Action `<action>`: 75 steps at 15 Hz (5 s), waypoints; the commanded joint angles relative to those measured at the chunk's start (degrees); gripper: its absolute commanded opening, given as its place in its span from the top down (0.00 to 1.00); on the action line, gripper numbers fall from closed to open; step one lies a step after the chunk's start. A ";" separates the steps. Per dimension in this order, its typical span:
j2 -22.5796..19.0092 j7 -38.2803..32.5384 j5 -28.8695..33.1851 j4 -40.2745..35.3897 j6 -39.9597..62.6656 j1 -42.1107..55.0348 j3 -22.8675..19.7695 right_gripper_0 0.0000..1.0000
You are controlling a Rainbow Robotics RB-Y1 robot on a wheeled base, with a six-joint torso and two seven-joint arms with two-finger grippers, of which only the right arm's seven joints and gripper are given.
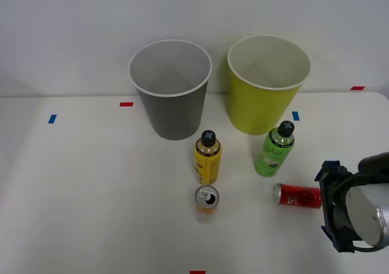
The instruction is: Put cans in the gray bin, plastic bottles in the light green bin
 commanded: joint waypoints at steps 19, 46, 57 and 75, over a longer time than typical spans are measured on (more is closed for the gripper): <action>-6.02 -13.07 -10.72 23.43 -1.03 -15.39 5.91 0.05; -7.43 -10.08 -0.35 27.03 -3.14 -16.79 14.61 1.00; -12.70 -6.04 -1.32 23.43 -4.01 -17.14 14.70 1.00; -16.92 26.39 28.74 -9.26 -32.67 11.42 8.90 1.00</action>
